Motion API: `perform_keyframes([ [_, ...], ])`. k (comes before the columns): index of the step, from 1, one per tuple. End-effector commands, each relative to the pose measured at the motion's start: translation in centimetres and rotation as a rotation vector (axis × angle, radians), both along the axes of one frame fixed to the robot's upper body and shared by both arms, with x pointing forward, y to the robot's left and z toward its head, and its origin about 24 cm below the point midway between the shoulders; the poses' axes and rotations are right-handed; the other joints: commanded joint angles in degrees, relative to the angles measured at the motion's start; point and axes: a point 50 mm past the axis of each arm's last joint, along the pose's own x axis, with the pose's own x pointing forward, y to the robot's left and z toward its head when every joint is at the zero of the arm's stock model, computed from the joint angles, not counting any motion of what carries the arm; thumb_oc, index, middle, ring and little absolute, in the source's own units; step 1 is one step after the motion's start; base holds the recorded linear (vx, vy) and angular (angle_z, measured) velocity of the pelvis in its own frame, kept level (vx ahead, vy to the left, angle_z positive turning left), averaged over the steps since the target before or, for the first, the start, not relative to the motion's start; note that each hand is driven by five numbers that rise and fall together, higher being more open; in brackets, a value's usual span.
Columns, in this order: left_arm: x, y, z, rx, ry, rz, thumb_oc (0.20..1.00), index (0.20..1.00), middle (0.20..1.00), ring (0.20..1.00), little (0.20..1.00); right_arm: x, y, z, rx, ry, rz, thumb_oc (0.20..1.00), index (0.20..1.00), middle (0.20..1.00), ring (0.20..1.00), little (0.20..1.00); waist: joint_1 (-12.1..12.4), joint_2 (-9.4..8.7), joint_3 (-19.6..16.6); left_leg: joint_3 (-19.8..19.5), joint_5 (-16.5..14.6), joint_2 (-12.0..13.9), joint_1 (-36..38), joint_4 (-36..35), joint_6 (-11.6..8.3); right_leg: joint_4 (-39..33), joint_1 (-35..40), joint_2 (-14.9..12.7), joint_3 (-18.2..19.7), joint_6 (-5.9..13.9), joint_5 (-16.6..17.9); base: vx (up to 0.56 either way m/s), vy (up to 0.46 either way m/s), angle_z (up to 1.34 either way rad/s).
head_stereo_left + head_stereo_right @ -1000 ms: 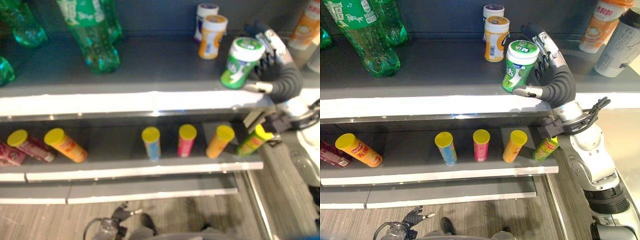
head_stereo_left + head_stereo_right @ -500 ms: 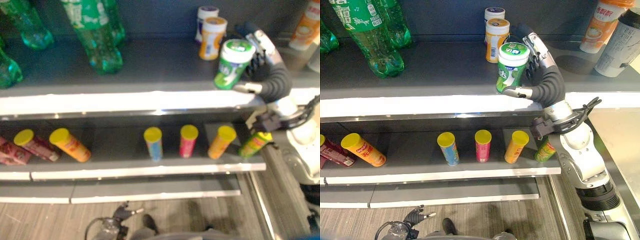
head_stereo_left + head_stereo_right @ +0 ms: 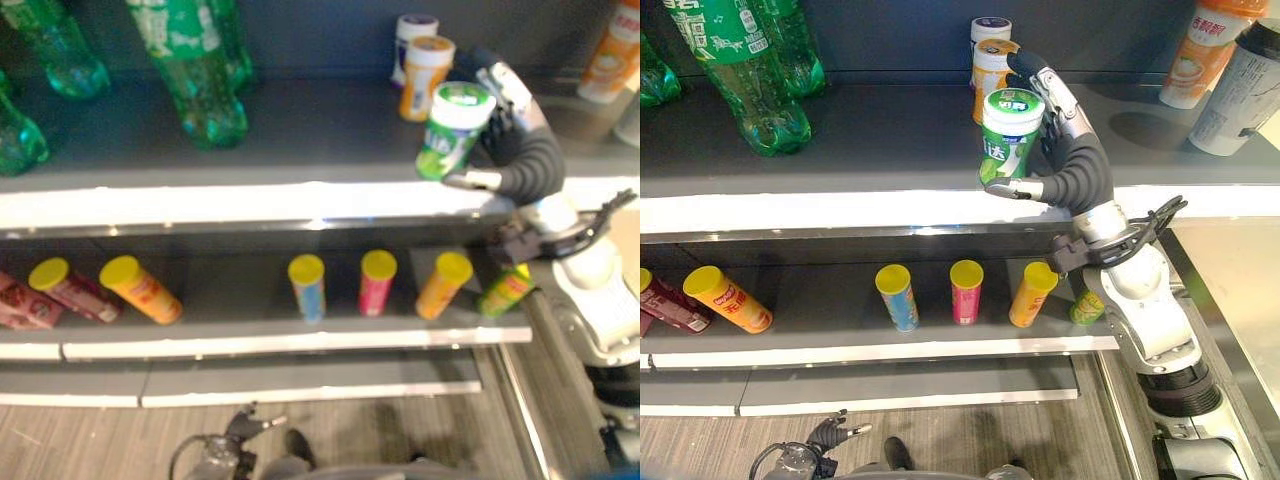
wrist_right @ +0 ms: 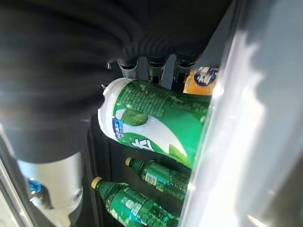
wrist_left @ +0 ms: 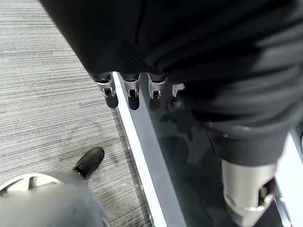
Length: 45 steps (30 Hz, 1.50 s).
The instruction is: Put the goods on the table back onto the shelves and tidy them up.
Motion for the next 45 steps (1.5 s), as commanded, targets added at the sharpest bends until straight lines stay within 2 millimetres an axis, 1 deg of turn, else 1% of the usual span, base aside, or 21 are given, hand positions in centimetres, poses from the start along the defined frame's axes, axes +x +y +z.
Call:
perform_keyframes([
  [1, 1.9, 0.5, 0.6, 0.025, -0.043, 0.006, 1.0, 1.0, 1.0, 1.0, 1.0, 0.7, 0.6, 0.9, 0.01, -0.036, -0.01, 1.0, 1.0, 1.0, 1.0, 1.0, 2.7, 0.7, 0.1, 0.8, -7.2, 4.2, 7.7, 1.0, -6.52, 4.0, -3.3, -4.0, 0.7, 0.74, -0.1, 0.0, 0.0, 0.0],
  [7, 1.8, 0.5, 0.6, 0.025, -0.04, 0.012, 1.0, 1.0, 1.0, 1.0, 1.0, 1.0, 0.7, 0.8, 0.007, -0.038, -0.029, 1.0, 1.0, 1.0, 1.0, 1.0, 2.8, 0.92, 0.1, 0.7, -7.2, 4.2, 7.7, 1.0, -6.49, 4.0, -3.1, -4.0, 0.6, 0.7, -0.2, 0.0, 0.0, 0.0],
  [14, 1.8, 0.5, 0.6, 0.024, -0.043, 0.018, 1.0, 1.0, 1.0, 1.0, 1.0, 0.9, 0.3, 1.1, -0.004, -0.074, -0.079, 1.0, 1.0, 1.0, 1.0, 1.0, 2.7, 1.06, -0.1, 0.5, -7.2, 4.2, 7.7, 1.0, -6.43, 4.1, -3.2, -3.9, 0.7, 0.72, -0.2, 0.0, 0.0, 0.0],
  [17, 2.1, 0.3, 0.6, 0.031, -0.055, 0.014, 1.0, 1.0, 1.0, 1.0, 1.0, 0.2, -0.7, 2.6, -0.029, -0.22, -0.219, 1.0, 1.0, 1.0, 1.0, 1.0, 2.4, 1.25, -0.2, 0.5, -7.4, 4.2, 7.8, 1.0, -6.36, 4.2, -3.1, -4.0, 0.8, 0.82, -0.3, 0.0, 0.0, 0.0],
  [20, 2.4, 0.1, 0.7, 0.039, -0.069, 0.001, 1.0, 1.0, 1.0, 1.0, 1.0, -1.0, -1.8, 4.7, 0.01, -0.39, -0.34, 1.0, 1.0, 1.0, 1.0, 1.0, 2.2, 1.38, -0.3, 0.4, -7.5, 4.2, 7.8, 1.0, -6.26, 4.1, -3.1, -3.9, 0.9, 0.93, -0.4, 0.0, 0.0, 0.0],
  [21, 2.5, 0.0, 0.7, 0.039, -0.073, 0.0, 1.0, 1.0, 1.0, 1.0, 1.0, -2.0, -2.7, 6.3, 0.055, -0.497, -0.391, 1.0, 1.0, 1.0, 1.0, 1.0, 1.9, 1.39, -0.4, 0.2, -7.6, 4.2, 7.8, 1.0, -6.2, 4.1, -3.1, -4.0, 1.0, 1.01, -0.4, 0.0, 0.0, 0.0],
  [22, 2.5, 0.0, 0.7, 0.039, -0.074, -0.002, 1.0, 1.0, 1.0, 1.0, 1.0, -2.1, -2.7, 6.3, 0.055, -0.498, -0.393, 1.0, 1.0, 1.0, 1.0, 1.0, 2.0, 1.37, -0.4, 0.2, -7.7, 4.2, 7.8, 1.0, -6.19, 4.1, -3.1, -4.0, 1.0, 1.02, -0.4, 0.0, 0.0, 0.0],
  [23, 2.5, -0.1, 0.7, 0.038, -0.075, -0.005, 1.0, 1.0, 1.0, 1.0, 1.0, -2.6, -3.0, 6.9, 0.058, -0.55, -0.416, 1.0, 1.0, 1.0, 1.0, 1.0, 1.9, 1.34, -0.5, 0.2, -7.7, 4.2, 7.9, 1.0, -6.15, 4.0, -3.1, -3.9, 1.0, 1.05, -0.4, 0.0, 0.0, 0.0],
  [24, 2.5, -0.1, 0.7, 0.035, -0.077, -0.007, 1.0, 1.0, 1.0, 1.0, 1.0, -4.0, -3.5, 8.2, 0.058, -0.651, -0.431, 1.0, 1.0, 1.0, 1.0, 1.0, 1.8, 1.33, -0.6, 0.1, -7.8, 4.1, 7.9, 1.0, -6.15, 4.0, -3.0, -3.9, 1.2, 1.14, -0.5, 0.0, 0.0, 0.0],
  [25, 2.6, -0.1, 0.7, 0.035, -0.078, -0.009, 1.0, 1.0, 1.0, 1.0, 1.0, -4.0, -3.5, 8.2, 0.058, -0.651, -0.432, 1.0, 1.0, 1.0, 1.0, 1.0, 1.9, 1.32, -0.6, 0.0, -7.8, 4.1, 7.9, 1.0, -6.15, 4.0, -3.0, -3.9, 1.1, 1.14, -0.5, 0.0, 0.0, 0.0],
  [29, 2.4, -0.1, 0.7, 0.026, -0.075, -0.027, 1.0, 1.0, 1.0, 1.0, 1.0, -7.0, -4.2, 10.2, 0.038, -0.844, -0.463, 1.0, 1.0, 1.0, 1.0, 1.0, 1.6, 1.18, -1.0, -0.2, -8.0, 4.1, 8.0, 1.0, -6.25, 4.2, -3.0, -3.9, 1.1, 1.34, -0.7, 0.0, 0.0, 0.0],
  [33, 2.5, -0.2, 0.7, 0.017, -0.076, -0.04, 1.0, 1.0, 1.0, 1.0, 1.0, -8.5, -4.1, 10.9, 0.014, -0.924, -0.433, 1.0, 1.0, 1.0, 1.0, 1.0, 1.2, 1.07, -1.3, -0.1, -8.3, 4.1, 8.2, 1.0, -6.3, 4.2, -3.1, -3.9, 1.3, 1.43, -0.7, 0.0, 0.0, 0.0],
  [35, 2.5, -0.1, 0.8, 0.01, -0.082, -0.056, 1.0, 1.0, 1.0, 1.0, 1.0, -9.6, -4.0, 11.2, -0.025, -0.944, -0.363, 1.0, 1.0, 1.0, 1.0, 1.0, 0.7, 0.88, -1.5, 0.3, -8.6, 4.2, 8.7, 1.1, -6.47, 3.8, -3.1, -3.6, 1.8, 1.46, -0.8, 0.01, -0.009, -0.02],
  [36, 2.5, -0.2, 0.8, 0.008, -0.083, -0.058, 1.0, 1.0, 1.0, 1.0, 1.0, -9.6, -4.0, 11.3, -0.027, -0.944, -0.361, 1.0, 1.0, 1.0, 1.0, 1.0, 0.8, 0.99, -1.5, 0.4, -8.6, 4.2, 8.7, 1.1, -6.49, 3.8, -3.1, -3.6, 1.9, 1.45, -0.8, 0.01, -0.02, -0.03],
  [39, 2.8, 0.2, 1.1, -0.002, -0.096, -0.06, 1.0, 1.0, 1.0, 1.0, 1.0, -9.9, -4.2, 11.3, -0.097, -0.913, -0.327, 1.0, 1.0, 1.0, 1.0, 1.0, -0.2, 0.94, -1.5, 1.1, -8.6, 4.7, 9.0, 1.5, -6.93, 3.3, -3.4, -2.7, 2.9, 1.17, -1.5, 0.0, -0.028, -0.02],
  [40, 3.0, 0.4, 1.2, -0.002, -0.107, -0.059, 1.0, 1.0, 1.0, 1.0, 1.0, -10.0, -4.3, 11.4, -0.1, -0.902, -0.308, 1.0, 1.0, 1.0, 1.0, 1.0, -0.4, 0.85, -1.3, 0.9, -8.2, 5.3, 8.5, 2.5, -7.3, 2.8, -3.4, -2.2, 3.6, 1.0, -2.0, -0.03, -0.062, -0.03],
  [41, 3.2, 0.4, 1.4, -0.009, -0.114, -0.057, 1.0, 1.0, 1.0, 1.0, 1.0, -10.0, -4.5, 11.5, -0.099, -0.881, -0.292, 1.0, 1.0, 1.0, 1.0, 1.0, -0.6, 0.6, -1.3, 0.3, -8.7, 5.6, 7.9, 3.7, -7.59, 2.3, -3.5, -1.5, 4.6, 0.73, -2.1, -0.09, -0.075, -0.09],
  [42, 3.5, 0.6, 1.6, -0.007, -0.125, -0.061, 1.0, 1.0, 1.0, 1.0, 1.0, -10.0, -4.6, 11.7, -0.097, -0.876, -0.268, 1.0, 1.0, 1.0, 1.0, 1.0, -0.6, 0.12, -0.9, -0.4, -9.1, 5.6, 6.4, 6.2, -7.39, 2.2, -4.4, -1.3, 5.1, 0.09, -1.6, -0.11, -0.062, -0.19],
  [43, 3.8, 0.7, 1.8, -0.007, -0.141, -0.061, 1.0, 1.0, 1.0, 1.0, 1.0, -10.0, -4.5, 11.9, -0.087, -0.873, -0.239, 1.0, 1.0, 1.0, 1.0, 1.0, -0.2, -0.32, -0.5, -3.8, -11.0, 5.5, 4.3, 10.0, -7.61, 2.3, -5.5, -1.0, 7.1, -0.08, -1.7, -0.16, -0.015, -0.26],
  [44, 4.2, 0.8, 2.0, -0.01, -0.158, -0.052, 1.0, 1.0, 1.0, 1.0, 1.0, -9.8, -4.5, 12.1, -0.069, -0.867, -0.22, 1.0, 1.0, 1.0, 1.0, 1.0, 0.3, -0.85, 0.2, -8.0, -12.5, 4.7, 2.7, 12.7, -7.81, 2.4, -6.8, -1.1, 8.9, -0.17, -1.6, -0.13, 0.059, -0.36],
  [45, 4.3, 0.9, 2.1, -0.016, -0.165, -0.038, 1.0, 1.0, 1.0, 1.0, 1.0, -9.5, -4.6, 12.0, -0.064, -0.847, -0.219, 1.0, 1.0, 1.0, 1.0, 1.0, 0.6, -0.88, 0.5, -12.2, -15.0, 3.9, 3.0, 13.0, -7.69, 2.5, -8.1, -0.8, 11.0, 0.04, -1.7, -0.11, 0.123, -0.6],
])
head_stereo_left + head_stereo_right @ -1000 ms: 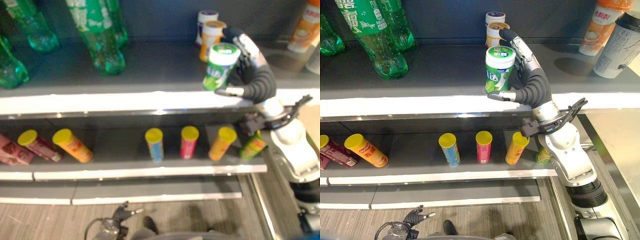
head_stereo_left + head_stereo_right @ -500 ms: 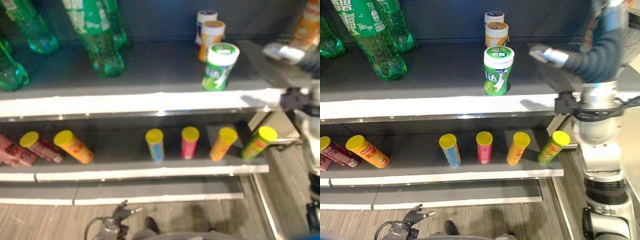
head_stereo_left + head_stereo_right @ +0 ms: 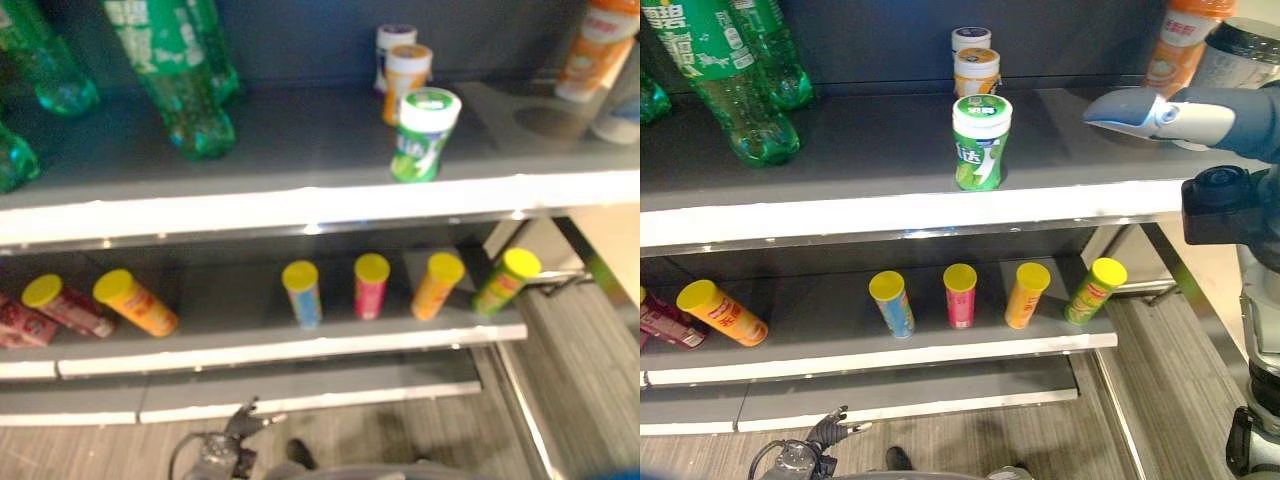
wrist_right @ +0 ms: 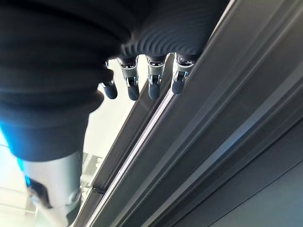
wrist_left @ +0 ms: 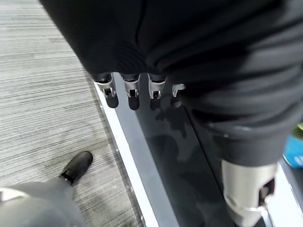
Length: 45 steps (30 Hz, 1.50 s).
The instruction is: Put the goods on the table back onto the shelves and tidy them up.
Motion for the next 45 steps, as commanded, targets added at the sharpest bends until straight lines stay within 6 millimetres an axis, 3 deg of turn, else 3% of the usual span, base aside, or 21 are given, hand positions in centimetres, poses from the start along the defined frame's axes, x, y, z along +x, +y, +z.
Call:
perform_keyframes([
  [1, 3.7, 0.4, 1.8, -0.021, -0.147, -0.006, 1.0, 1.0, 1.0, 1.0, 1.0, 0.1, -0.8, 1.1, 0.048, 0.005, 0.073, 1.0, 1.0, 1.0, 1.0, 1.0, 2.8, -0.22, 1.7, -17.1, -16.2, 2.4, 3.0, 10.7, -6.62, 2.3, -7.3, -0.8, 9.6, 0.36, -1.1, -0.05, 0.177, -1.25],
  [3, 4.1, -0.1, 1.7, -0.03, -0.141, -0.028, 1.0, 1.0, 1.0, 1.0, 1.0, -0.1, -1.8, 0.8, 0.073, 0.008, 0.006, 1.0, 1.0, 1.0, 1.0, 1.0, 1.5, 0.23, 1.4, -19.5, -16.2, 1.1, 3.9, 7.7, -5.15, 2.1, -8.7, -1.4, 12.1, 0.99, 0.3, -0.04, 0.252, -1.47],
  [6, 4.0, -0.5, 1.6, -0.021, -0.136, -0.082, 1.0, 1.0, 1.0, 1.0, 1.0, 0.0, -2.3, 0.0, 0.104, 0.035, -0.014, 1.0, 1.0, 1.0, 1.0, 1.0, -0.3, 0.71, 0.8, -16.2, -15.0, -1.3, 5.3, 2.7, -3.49, 0.9, -12.4, -3.3, 16.4, 3.77, 4.0, -0.07, 0.337, -0.39],
  [8, 3.9, 0.1, 1.8, 0.002, -0.137, -0.091, 1.0, 1.0, 1.0, 1.0, 1.0, 0.1, -2.5, -0.3, 0.119, 0.043, -0.035, 1.0, 1.0, 1.0, 1.0, 1.0, -0.4, 0.8, 1.0, -13.0, -13.8, -2.5, 5.9, -0.4, -2.4, 0.9, -15.3, -4.2, 17.2, 4.57, 6.1, -0.11, 0.258, -0.82],
  [10, 3.6, 0.9, 1.6, 0.03, -0.11, -0.089, 1.0, 1.0, 1.0, 1.0, 1.0, 0.2, -2.5, -0.4, 0.125, 0.042, -0.042, 1.0, 1.0, 1.0, 1.0, 1.0, -0.2, 0.53, 1.0, -11.1, -13.4, -2.7, 5.7, -0.8, -2.2, 1.4, -16.5, -5.0, 16.4, 4.57, 6.4, -0.12, 0.138, -1.71],
  [11, 3.3, 1.8, 2.3, 0.043, -0.146, -0.075, 1.0, 1.0, 1.0, 1.0, 1.0, 0.2, -3.1, -0.5, 0.132, 0.051, -0.076, 1.0, 1.0, 1.0, 1.0, 1.0, 0.9, 0.96, 1.6, -8.4, -13.5, -2.4, 5.5, -0.8, -1.72, 3.0, -16.5, -7.8, 10.4, 4.42, 6.9, -0.14, 0.091, -1.92],
  [14, 3.3, 2.4, 2.7, 0.061, -0.155, -0.082, 1.0, 1.0, 1.0, 1.0, 1.0, -0.1, -4.4, -0.2, 0.177, 0.025, -0.167, 1.0, 1.0, 1.0, 1.0, 1.0, 0.9, 1.05, 2.1, -5.3, -12.4, -1.2, 5.0, -0.8, -1.26, 6.6, -14.8, -9.5, 6.6, 4.12, 6.8, -0.16, 0.083, -0.72],
  [22, 2.9, 2.0, 2.1, 0.048, -0.142, -0.042, 1.0, 1.0, 1.0, 1.0, 1.0, -0.5, -7.9, -0.5, 0.274, 0.033, -0.343, 1.0, 1.0, 1.0, 1.0, 1.0, 1.1, 0.44, 0.6, -3.1, -11.8, -1.2, 3.8, -0.8, -0.67, 13.2, -11.2, -8.3, 9.2, 4.09, 4.0, -0.07, 0.021, -0.28],
  [26, 2.1, 2.5, 1.7, 0.053, -0.118, 0.019, 1.0, 1.0, 1.0, 1.0, 1.0, -0.4, -9.8, -1.3, 0.379, 0.047, -0.38, 1.0, 1.0, 1.0, 1.0, 1.0, 1.7, 0.15, -0.6, -1.7, -12.0, -0.1, 3.6, -0.8, -1.01, 13.3, -9.1, -9.3, 8.5, 4.57, 5.6, -0.01, -0.105, -0.75],
  [29, 1.3, 3.0, 1.6, 0.058, -0.104, 0.06, 1.0, 1.0, 1.0, 1.0, 1.0, -0.2, -11.8, -2.5, 0.474, 0.077, -0.443, 1.0, 1.0, 1.0, 1.0, 1.0, 2.2, -0.4, -1.4, 0.3, -10.9, 1.1, 3.1, -0.8, -1.56, 11.4, -7.5, -10.0, 7.6, 4.57, 9.3, -0.02, -0.215, -0.54],
  [34, 1.0, 3.7, 1.6, 0.073, -0.101, 0.108, 1.0, 1.0, 1.0, 1.0, 1.0, -0.2, -14.6, -4.4, 0.575, 0.162, -0.546, 1.0, 1.0, 1.0, 1.0, 1.0, 2.7, -1.33, -1.6, 1.9, -8.5, 4.8, 2.4, -0.5, -4.03, 6.7, -6.7, -10.3, 7.5, 4.57, 9.9, -0.01, -0.284, -0.4],
  [36, 0.9, 4.3, 1.7, 0.079, -0.099, 0.139, 1.0, 1.0, 1.0, 1.0, 1.0, 0.0, -16.3, -5.8, 0.608, 0.247, -0.637, 1.0, 1.0, 1.0, 1.0, 1.0, 3.2, -1.73, -1.6, 2.4, -7.2, 7.3, 3.5, 0.0, -6.1, 5.1, -6.4, -8.8, 8.1, 4.57, 6.7, 0.03, -0.374, -0.17],
  [38, 0.8, 4.3, 1.7, 0.08, -0.098, 0.137, 1.0, 1.0, 1.0, 1.0, 1.0, 0.0, -16.4, -5.8, 0.609, 0.248, -0.639, 1.0, 1.0, 1.0, 1.0, 1.0, 3.4, -1.68, -1.5, 2.5, -7.1, 7.5, 3.7, 0.0, -6.35, 5.1, -6.2, -8.6, 8.2, 4.57, 6.4, 0.01, -0.256, -0.2],
  [39, 0.6, 4.4, 1.6, 0.076, -0.097, 0.152, 1.0, 1.0, 1.0, 1.0, 1.0, 0.7, -17.4, -7.2, 0.649, 0.33, -0.659, 1.0, 1.0, 1.0, 1.0, 1.0, 4.3, -1.93, -1.5, 3.5, -5.5, 10.9, 3.7, 2.3, -8.16, 2.8, -4.8, -6.4, 6.2, 4.25, 0.9, 0.02, -0.415, -0.18],
  [41, 0.2, 4.4, 1.5, 0.066, -0.088, 0.173, 1.0, 1.0, 1.0, 1.0, 1.0, 0.8, -18.1, -7.7, 0.675, 0.368, -0.665, 1.0, 1.0, 1.0, 1.0, 1.0, 4.4, -0.88, -1.2, 3.9, -3.1, 15.8, 3.8, 5.3, -10.23, 1.2, -3.1, -2.0, 5.0, 1.67, -2.6, 0.04, -0.48, -0.21],
  [43, 0.2, 3.8, 1.3, 0.04, -0.09, 0.179, 1.0, 1.0, 1.0, 1.0, 1.0, 1.2, -18.9, -8.4, 0.723, 0.41, -0.641, 1.0, 1.0, 1.0, 1.0, 1.0, 4.7, 0.38, -0.4, 1.9, 2.0, 19.9, 3.4, 8.0, -11.92, 0.0, -1.3, 2.9, 4.9, -0.79, -6.0, 0.04, -0.408, -0.12],
  [45, 0.1, 3.2, 1.1, 0.021, -0.08, 0.176, 1.0, 1.0, 1.0, 1.0, 1.0, 1.7, -19.0, -9.3, 0.735, 0.457, -0.64, 1.0, 1.0, 1.0, 1.0, 1.0, 4.4, 1.4, 0.4, 0.9, 3.6, 22.5, 2.7, 10.2, -11.81, -0.2, -0.1, 5.9, 5.1, -2.66, -9.1, 0.01, -0.375, 0.02],
])
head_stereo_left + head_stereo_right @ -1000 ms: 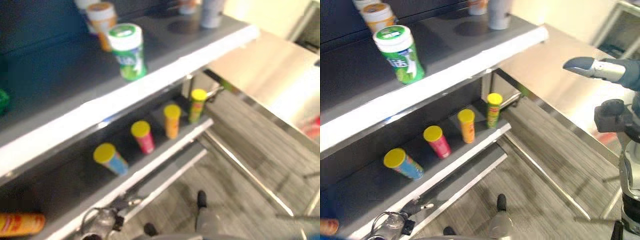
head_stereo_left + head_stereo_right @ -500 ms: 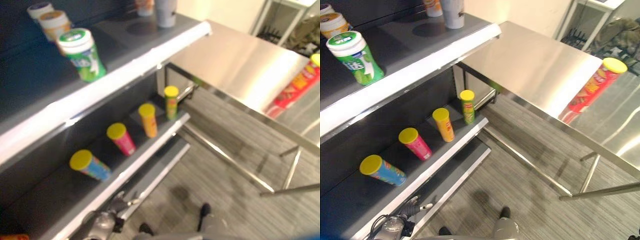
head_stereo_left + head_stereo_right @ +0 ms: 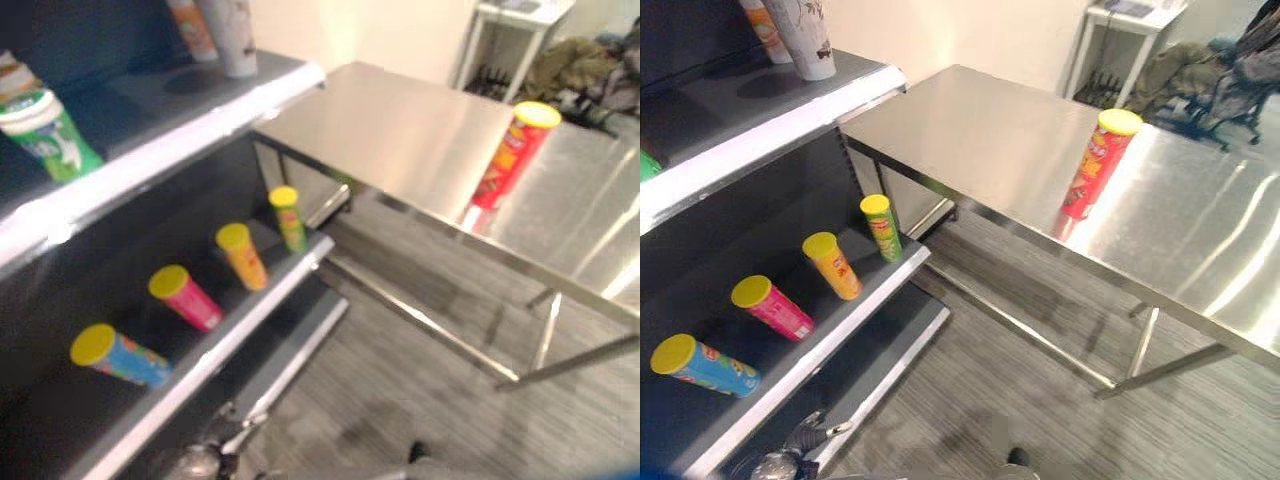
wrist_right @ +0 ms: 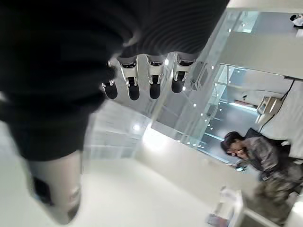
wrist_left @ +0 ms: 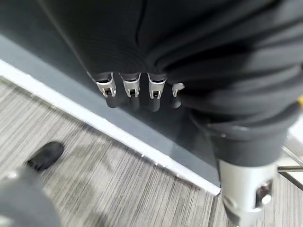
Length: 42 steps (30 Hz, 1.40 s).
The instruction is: Put the goods on the table back onto the shelves and tidy them up.
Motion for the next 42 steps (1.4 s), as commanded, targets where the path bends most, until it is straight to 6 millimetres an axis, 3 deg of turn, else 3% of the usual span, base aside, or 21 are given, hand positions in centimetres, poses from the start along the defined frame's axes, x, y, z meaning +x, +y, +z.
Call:
perform_keyframes([
  [1, 3.0, 0.0, 1.0, -0.007, -0.092, 0.0, 1.0, 1.0, 1.0, 1.0, 1.0, -0.2, 0.8, 3.7, -0.031, -0.193, 0.057, 1.0, 1.0, 1.0, 1.0, 1.0, 2.0, -1.25, 2.8, -0.8, 5.8, 5.1, -1.0, 4.0, -3.61, 0.1, 5.0, 0.1, -3.2, -1.98, -11.0, -0.04, -0.277, 0.13],
  [3, 3.5, -0.3, 1.1, -0.022, -0.114, 0.004, 1.0, 1.0, 1.0, 1.0, 1.0, 0.3, 0.9, 3.4, -0.023, -0.163, 0.068, 1.0, 1.0, 1.0, 1.0, 1.0, 2.5, -1.26, 3.9, -1.8, 3.6, 2.5, -3.6, 7.2, -2.6, 0.1, 5.3, 0.6, -2.8, -2.84, -11.8, -0.08, -0.179, 0.33],
  [4, 3.6, -0.6, 1.1, -0.03, -0.116, -0.002, 1.0, 1.0, 1.0, 1.0, 1.0, 0.9, 1.2, 3.4, -0.015, -0.168, 0.084, 1.0, 1.0, 1.0, 1.0, 1.0, 2.9, -1.77, 4.4, -4.5, -0.1, -1.7, -6.6, 9.1, -0.96, 0.1, 5.1, 0.1, -2.5, -3.03, -11.7, -0.08, -0.129, 0.33],
  [6, 3.7, -1.2, 0.9, -0.039, -0.109, -0.026, 1.0, 1.0, 1.0, 1.0, 1.0, 1.2, 1.2, 3.3, -0.005, -0.168, 0.083, 1.0, 1.0, 1.0, 1.0, 1.0, 3.4, -2.54, 4.4, -5.8, -3.7, -6.8, -9.6, 8.6, 0.74, 0.1, 5.1, -0.1, -3.0, -2.71, -11.2, -0.05, -0.081, 0.18],
  [7, 3.6, -1.3, 0.9, -0.037, -0.101, -0.036, 1.0, 1.0, 1.0, 1.0, 1.0, 1.2, 1.0, 3.2, 0.012, -0.175, 0.077, 1.0, 1.0, 1.0, 1.0, 1.0, 3.2, -2.78, 4.2, -3.6, -3.5, -8.0, -10.7, 8.2, 0.99, 0.1, 5.2, 0.1, -3.5, -2.55, -11.1, -0.05, -0.045, 0.4],
  [9, 3.8, -1.1, 1.1, -0.033, -0.109, -0.043, 1.0, 1.0, 1.0, 1.0, 1.0, 1.3, 0.7, 3.0, 0.032, -0.172, 0.064, 1.0, 1.0, 1.0, 1.0, 1.0, 3.2, -2.78, 4.1, 1.7, -2.3, -7.4, -12.5, 8.7, 0.8, 0.1, 5.3, 0.5, -3.9, -2.82, -11.5, -0.01, 0.008, 0.49],
  [10, 3.6, -1.0, 1.0, -0.045, -0.105, -0.033, 1.0, 1.0, 1.0, 1.0, 1.0, 1.5, 0.8, 2.8, 0.05, -0.169, 0.075, 1.0, 1.0, 1.0, 1.0, 1.0, 2.9, -1.79, 3.3, 2.6, -2.7, -8.5, -10.7, 5.1, 1.29, 0.1, 5.0, 1.2, -3.7, -2.51, -11.3, 0.1, 0.107, 0.34],
  [13, 2.8, -0.9, 0.6, -0.04, -0.068, -0.032, 1.0, 1.0, 1.0, 1.0, 1.0, 1.2, 0.6, 1.9, 0.056, -0.146, 0.048, 1.0, 1.0, 1.0, 1.0, 1.0, 2.2, -1.21, 2.1, 1.6, -1.5, -12.2, -6.9, -2.0, 2.73, 1.7, 6.0, 0.5, -6.0, -1.98, -10.3, 0.13, 0.136, 0.12],
  [17, 3.2, -0.4, 0.9, -0.028, -0.079, -0.01, 1.0, 1.0, 1.0, 1.0, 1.0, 1.5, 0.5, 1.3, 0.078, -0.125, 0.044, 1.0, 1.0, 1.0, 1.0, 1.0, 1.0, -0.77, 2.9, 0.0, -2.2, -14.6, -3.0, -6.9, 4.64, 16.2, 0.5, -3.2, -6.6, -0.24, -11.6, 0.07, 0.113, 0.28],
  [18, 3.8, 0.1, 1.3, -0.006, -0.099, -0.006, 1.0, 1.0, 1.0, 1.0, 1.0, 1.7, 0.6, 0.9, 0.089, -0.118, 0.044, 1.0, 1.0, 1.0, 1.0, 1.0, -0.2, -0.81, 4.3, -1.2, -2.7, -15.2, -1.5, -8.1, 5.43, 23.5, -4.0, -5.8, -3.8, 1.98, -10.3, 0.0, 0.038, 0.31],
  [21, 4.5, 0.1, 1.6, -0.003, -0.126, -0.002, 1.0, 1.0, 1.0, 1.0, 1.0, 1.2, -0.1, 1.0, 0.088, -0.127, -0.013, 1.0, 1.0, 1.0, 1.0, 1.0, -0.6, -0.68, 4.2, -3.6, -4.0, -15.2, -1.4, -8.5, 5.33, 20.0, -5.7, -8.3, 0.4, 1.83, -10.5, 0.03, -0.088, 0.49],
  [27, 4.1, 0.0, 1.3, 0.009, -0.1, -0.029, 1.0, 1.0, 1.0, 1.0, 1.0, -1.7, -1.8, 1.7, 0.073, -0.18, -0.138, 1.0, 1.0, 1.0, 1.0, 1.0, -2.5, -0.63, 2.5, -8.4, -5.3, -15.0, -0.8, -8.6, 4.15, 4.7, -7.4, -12.5, 7.7, 3.74, -1.6, 0.11, -0.167, 0.71],
  [31, 3.7, 0.4, 1.3, 0.022, -0.085, -0.036, 1.0, 1.0, 1.0, 1.0, 1.0, -2.3, -2.3, 1.9, 0.029, -0.137, -0.179, 1.0, 1.0, 1.0, 1.0, 1.0, -1.9, -2.48, 2.0, -8.7, -5.8, -15.3, 0.5, -7.7, 3.33, 2.2, -6.5, -13.0, 6.2, 4.8, -0.2, 0.1, -0.163, 0.46],
  [33, 3.8, 0.3, 1.4, 0.027, -0.089, -0.053, 1.0, 1.0, 1.0, 1.0, 1.0, -2.5, -1.9, 2.2, 0.023, -0.159, -0.17, 1.0, 1.0, 1.0, 1.0, 1.0, -1.9, -3.09, 1.6, -9.0, -5.7, -13.7, 0.3, -6.4, 2.18, 1.5, -5.3, -11.8, 5.3, 4.86, -0.4, 0.08, -0.257, 0.25],
  [35, 3.9, -0.5, 1.1, -0.001, -0.087, -0.067, 1.0, 1.0, 1.0, 1.0, 1.0, -3.3, -2.1, 3.4, -0.005, -0.209, -0.179, 1.0, 1.0, 1.0, 1.0, 1.0, -2.5, -2.49, 1.1, -9.2, -5.1, -10.6, -0.4, -3.8, 0.48, 0.5, -2.5, -8.4, 2.8, 3.35, -2.1, 0.1, -0.263, 0.33],
  [42, 3.8, -1.7, 0.7, -0.044, -0.082, -0.076, 1.0, 1.0, 1.0, 1.0, 1.0, -3.5, -0.8, 4.5, 0.002, -0.315, -0.043, 1.0, 1.0, 1.0, 1.0, 1.0, -3.1, -1.42, 1.0, -9.0, -4.1, -8.4, -1.2, -2.1, -0.45, 0.2, -0.3, -6.1, 1.4, 1.49, -4.2, 0.03, -0.048, 0.1],
])
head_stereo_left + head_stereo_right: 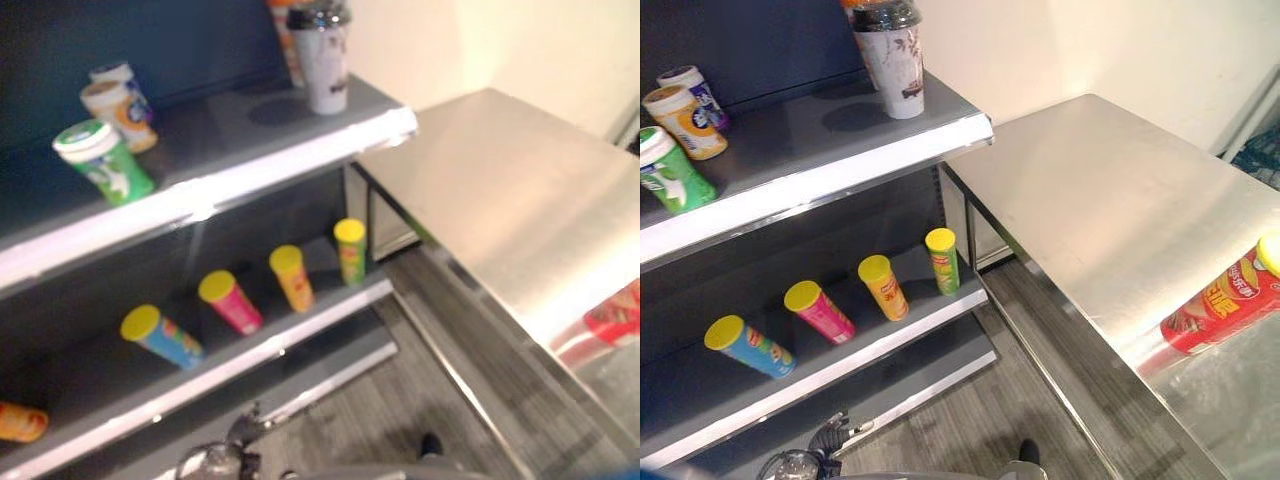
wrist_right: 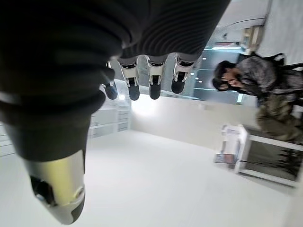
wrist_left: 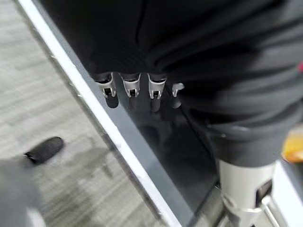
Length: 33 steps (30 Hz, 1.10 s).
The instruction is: Put the goods on the table back onto the shelves and tidy them up.
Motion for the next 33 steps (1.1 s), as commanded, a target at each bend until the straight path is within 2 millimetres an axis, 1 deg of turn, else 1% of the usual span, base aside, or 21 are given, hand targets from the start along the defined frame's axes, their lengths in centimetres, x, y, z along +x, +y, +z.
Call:
perform_keyframes([
  [1, 1.3, 2.3, 0.8, 0.072, -0.019, -0.042, 1.0, 1.0, 1.0, 1.0, 1.0, -0.7, 1.5, 4.2, -0.084, -0.25, 0.124, 1.0, 1.0, 1.0, 1.0, 1.0, 0.1, -4.16, 0.8, 1.4, -4.3, 0.2, -0.7, 3.6, -1.72, 0.3, 2.1, -3.0, -1.5, 1.43, -7.3, 0.03, 0.029, 0.08],
  [2, 0.9, 2.2, 0.6, 0.07, -0.003, -0.04, 1.0, 1.0, 1.0, 1.0, 1.0, -0.5, 1.8, 4.3, -0.072, -0.278, 0.169, 1.0, 1.0, 1.0, 1.0, 1.0, 0.1, -4.15, 0.8, 1.7, -4.5, -0.1, -0.5, 3.7, -1.69, 0.3, 2.5, -3.2, -1.6, 1.35, -7.2, 0.02, 0.027, 0.1],
  [6, 0.3, 2.3, 0.3, 0.069, 0.022, -0.039, 1.0, 1.0, 1.0, 1.0, 1.0, 0.0, 2.0, 4.2, -0.025, -0.328, 0.249, 1.0, 1.0, 1.0, 1.0, 1.0, 0.4, -4.17, 0.9, 2.2, -5.0, -0.7, -0.2, 3.7, -1.4, 0.4, 2.5, -3.9, -1.5, 1.54, -6.7, 0.0, 0.034, 0.07],
  [7, 0.1, 2.5, 0.3, 0.074, 0.03, -0.042, 1.0, 1.0, 1.0, 1.0, 1.0, 0.3, 2.1, 4.0, -0.007, -0.322, 0.276, 1.0, 1.0, 1.0, 1.0, 1.0, 0.6, -4.24, 0.9, 2.3, -5.1, -0.9, -0.1, 3.7, -1.31, 0.5, 2.4, -4.1, -1.5, 1.66, -6.4, -0.01, 0.043, 0.05],
  [11, -0.4, 2.8, 0.2, 0.077, 0.041, -0.035, 1.0, 1.0, 1.0, 1.0, 1.0, 0.9, 1.9, 4.5, 0.006, -0.321, 0.32, 1.0, 1.0, 1.0, 1.0, 1.0, 0.7, -4.66, 1.0, 3.2, -5.7, -2.1, 0.4, 3.2, -0.66, 1.1, 1.2, -5.3, -0.7, 2.29, -5.1, -0.02, 0.082, -0.11],
  [12, -0.4, 3.0, 0.3, 0.078, 0.039, -0.036, 1.0, 1.0, 1.0, 1.0, 1.0, 1.2, 1.9, 4.8, 0.0, -0.299, 0.33, 1.0, 1.0, 1.0, 1.0, 1.0, 0.7, -4.91, 1.3, 3.3, -6.4, -2.7, 0.9, 3.1, -0.3, 1.4, 1.1, -5.7, -0.1, 2.74, -4.7, -0.03, 0.066, -0.27],
  [13, -0.4, 3.0, 0.3, 0.078, 0.038, -0.035, 1.0, 1.0, 1.0, 1.0, 1.0, 1.3, 1.9, 4.8, -0.001, -0.3, 0.332, 1.0, 1.0, 1.0, 1.0, 1.0, 0.7, -5.0, 1.3, 3.4, -6.1, -2.9, 0.7, 3.0, -0.15, 1.4, 0.7, -5.8, 0.1, 2.68, -4.5, -0.06, 0.14, -0.33],
  [14, -0.3, 3.0, 0.4, 0.076, 0.032, -0.038, 1.0, 1.0, 1.0, 1.0, 1.0, 1.6, 1.8, 4.9, -0.003, -0.279, 0.337, 1.0, 1.0, 1.0, 1.0, 1.0, 0.4, -5.49, 1.6, 3.5, -6.6, -3.9, 1.0, 2.6, 0.59, 1.9, -0.3, -6.5, 0.9, 3.26, -3.6, -0.07, 0.129, -0.26],
  [18, 0.4, 3.2, 0.8, 0.08, 0.005, -0.056, 1.0, 1.0, 1.0, 1.0, 1.0, 2.6, 2.3, 5.0, -0.006, -0.244, 0.376, 1.0, 1.0, 1.0, 1.0, 1.0, 0.1, -6.27, 2.2, 3.8, -7.5, -6.5, 1.9, 0.8, 2.17, 2.0, -2.3, -8.2, 2.5, 4.95, -0.6, -0.08, 0.17, -0.17],
  [19, 0.7, 3.3, 0.9, 0.084, -0.006, -0.062, 1.0, 1.0, 1.0, 1.0, 1.0, 3.0, 2.6, 5.1, -0.01, -0.23, 0.389, 1.0, 1.0, 1.0, 1.0, 1.0, -0.2, -6.76, 2.7, 3.9, -7.6, -7.5, 2.2, 0.0, 2.57, 2.1, -3.6, -8.9, 3.5, 5.63, 2.2, -0.12, 0.16, -0.27],
  [21, 0.9, 3.4, 1.1, 0.095, -0.007, -0.088, 1.0, 1.0, 1.0, 1.0, 1.0, 3.7, 3.1, 5.0, -0.012, -0.206, 0.421, 1.0, 1.0, 1.0, 1.0, 1.0, -0.3, -7.07, 3.1, 4.5, -7.2, -8.5, 2.5, -1.3, 3.05, 1.7, -5.1, -9.6, 4.5, 5.98, 4.3, -0.13, 0.149, -0.28],
  [22, 1.0, 3.5, 1.1, 0.102, -0.006, -0.101, 1.0, 1.0, 1.0, 1.0, 1.0, 4.3, 3.3, 4.9, -0.012, -0.179, 0.438, 1.0, 1.0, 1.0, 1.0, 1.0, 0.0, -7.18, 3.3, 5.0, -7.2, -8.8, 2.7, -1.9, 3.36, 1.8, -5.6, -9.9, 4.1, 5.98, 4.1, -0.1, 0.102, -0.31],
  [23, 1.0, 3.5, 1.1, 0.102, -0.007, -0.1, 1.0, 1.0, 1.0, 1.0, 1.0, 4.3, 3.4, 5.0, -0.013, -0.18, 0.44, 1.0, 1.0, 1.0, 1.0, 1.0, 0.0, -7.2, 3.4, 5.1, -7.1, -8.9, 2.8, -2.0, 3.39, 1.9, -5.7, -9.9, 4.2, 5.98, 4.1, -0.17, 0.146, -0.53],
  [24, 1.7, 3.9, 1.5, 0.119, -0.017, -0.127, 1.0, 1.0, 1.0, 1.0, 1.0, 5.6, 4.0, 4.6, -0.017, -0.105, 0.482, 1.0, 1.0, 1.0, 1.0, 1.0, 0.5, -7.09, 4.0, 6.1, -6.9, -8.8, 2.6, -2.3, 3.67, 5.7, -6.0, -11.1, 1.3, 5.85, 3.1, -0.12, 0.091, -0.51],
  [25, 1.7, 3.9, 1.6, 0.119, -0.017, -0.126, 1.0, 1.0, 1.0, 1.0, 1.0, 5.6, 4.0, 4.6, -0.017, -0.106, 0.484, 1.0, 1.0, 1.0, 1.0, 1.0, 0.4, -7.08, 4.1, 6.0, -6.9, -8.8, 2.6, -2.3, 3.66, 5.9, -6.1, -11.2, 1.2, 5.85, 2.9, -0.09, 0.133, -0.37],
  [26, 2.0, 4.1, 1.7, 0.123, -0.025, -0.133, 1.0, 1.0, 1.0, 1.0, 1.0, 5.9, 4.1, 4.5, -0.02, -0.08, 0.497, 1.0, 1.0, 1.0, 1.0, 1.0, 0.6, -6.87, 3.9, 5.1, -7.5, -8.5, 2.8, -2.6, 3.42, 6.8, -5.4, -10.6, 1.5, 5.98, 1.6, -0.01, 0.084, -0.06],
  [27, 2.2, 4.2, 1.9, 0.124, -0.032, -0.148, 1.0, 1.0, 1.0, 1.0, 1.0, 6.4, 4.2, 4.8, -0.037, -0.034, 0.515, 1.0, 1.0, 1.0, 1.0, 1.0, 1.1, -7.09, 3.6, 5.4, -7.4, -8.3, 2.7, -2.6, 3.47, 8.8, -4.2, -9.8, 0.7, 5.54, -0.7, -0.01, 0.082, -0.01],
  [28, 2.2, 4.2, 1.9, 0.123, -0.032, -0.147, 1.0, 1.0, 1.0, 1.0, 1.0, 6.4, 4.2, 4.8, -0.037, -0.034, 0.516, 1.0, 1.0, 1.0, 1.0, 1.0, 1.0, -7.03, 3.7, 5.4, -7.4, -8.2, 2.7, -2.6, 3.43, 9.0, -4.2, -9.8, 0.6, 5.53, -0.9, -0.06, 0.04, -0.09],
  [29, 2.4, 4.3, 2.0, 0.124, -0.036, -0.15, 1.0, 1.0, 1.0, 1.0, 1.0, 6.6, 4.2, 4.9, -0.048, -0.013, 0.521, 1.0, 1.0, 1.0, 1.0, 1.0, 1.5, -7.37, 3.4, 5.6, -7.4, -8.3, 2.5, -2.5, 3.47, 9.4, -3.4, -9.3, -0.1, 5.36, -1.6, -0.02, -0.019, -0.1],
  [31, 2.1, 4.5, 2.0, 0.125, -0.03, -0.148, 1.0, 1.0, 1.0, 1.0, 1.0, 6.6, 4.0, 5.1, -0.072, 0.041, 0.518, 1.0, 1.0, 1.0, 1.0, 1.0, 2.3, -8.23, 2.7, 5.9, -7.3, -8.1, 2.6, -2.3, 3.25, 8.8, -1.9, -9.1, -2.0, 5.26, -1.6, -0.01, -0.039, 0.0],
  [33, 1.8, 4.5, 1.9, 0.121, -0.022, -0.146, 1.0, 1.0, 1.0, 1.0, 1.0, 6.5, 3.8, 5.5, -0.107, 0.085, 0.505, 1.0, 1.0, 1.0, 1.0, 1.0, 2.6, -8.69, 2.4, 6.3, -7.3, -7.9, 2.8, -2.0, 3.05, 8.6, -1.7, -9.2, -3.3, 5.31, -0.9, 0.01, -0.029, 0.05],
])
